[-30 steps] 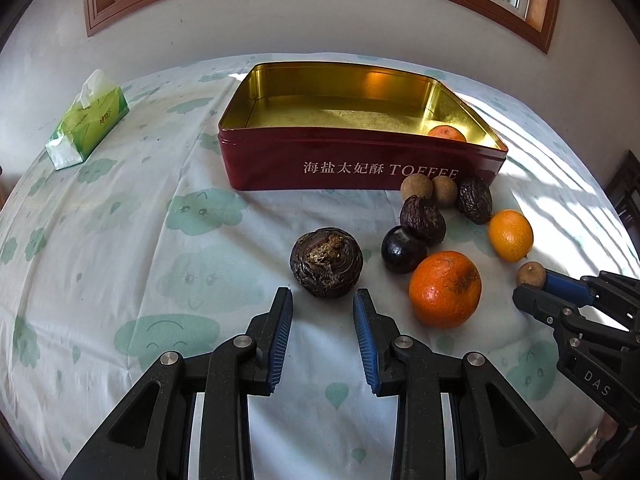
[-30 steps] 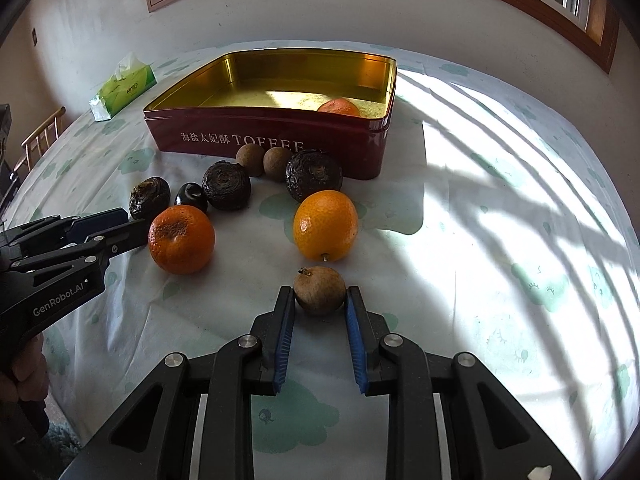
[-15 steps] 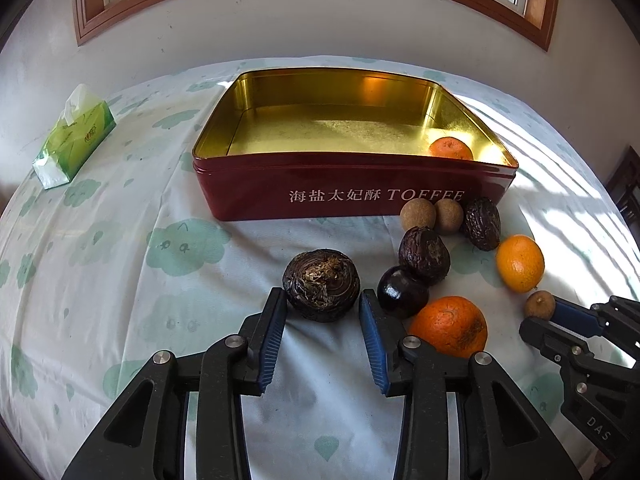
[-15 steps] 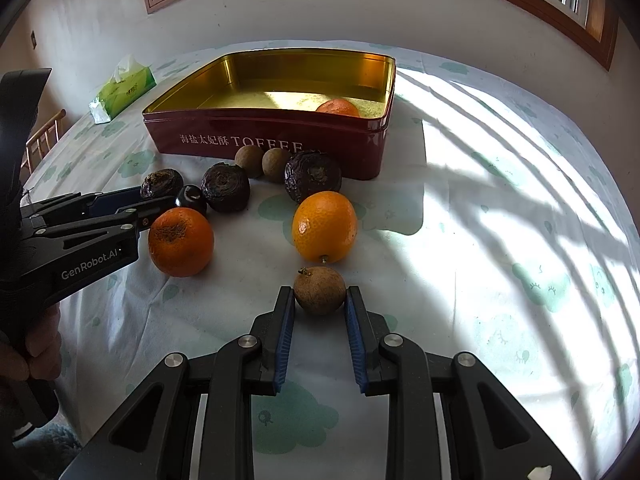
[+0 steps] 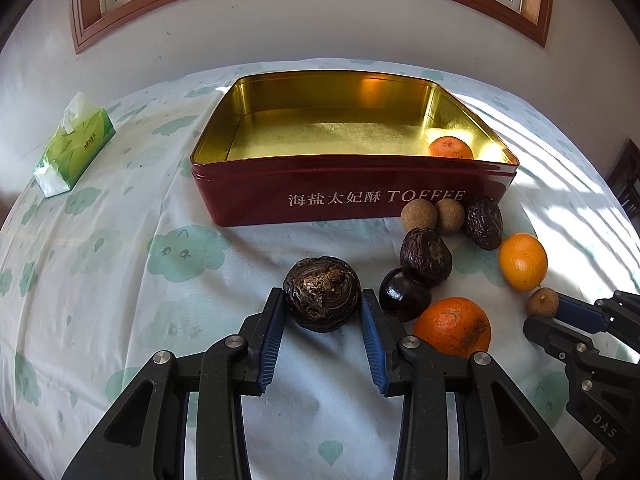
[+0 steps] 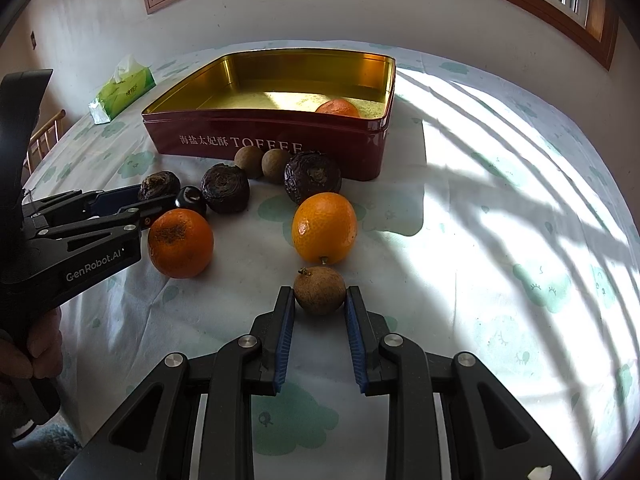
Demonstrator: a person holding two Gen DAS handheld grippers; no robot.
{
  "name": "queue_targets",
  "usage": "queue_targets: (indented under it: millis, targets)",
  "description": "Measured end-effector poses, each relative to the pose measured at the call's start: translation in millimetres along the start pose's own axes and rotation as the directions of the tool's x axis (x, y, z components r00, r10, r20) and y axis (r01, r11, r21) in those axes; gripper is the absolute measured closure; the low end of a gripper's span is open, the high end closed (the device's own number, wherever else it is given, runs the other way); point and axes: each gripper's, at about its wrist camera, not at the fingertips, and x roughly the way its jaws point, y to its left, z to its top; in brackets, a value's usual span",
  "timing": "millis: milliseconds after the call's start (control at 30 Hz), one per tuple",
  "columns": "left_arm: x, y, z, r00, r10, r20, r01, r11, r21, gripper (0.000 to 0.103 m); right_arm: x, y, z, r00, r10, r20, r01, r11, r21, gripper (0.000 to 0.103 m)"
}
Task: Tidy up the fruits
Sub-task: 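Carry the kiwi and dark dried fruit over the tin with both grippers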
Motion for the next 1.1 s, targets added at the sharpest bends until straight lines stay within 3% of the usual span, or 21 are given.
queue_targets:
  millis: [1100]
  targets:
    - [-40,7,-18,0.999,-0.02,0.029,0.021,0.999,-0.048,0.065,-16,8,0,1.0,0.017,0.013,-0.017,1.0,0.007,0.079]
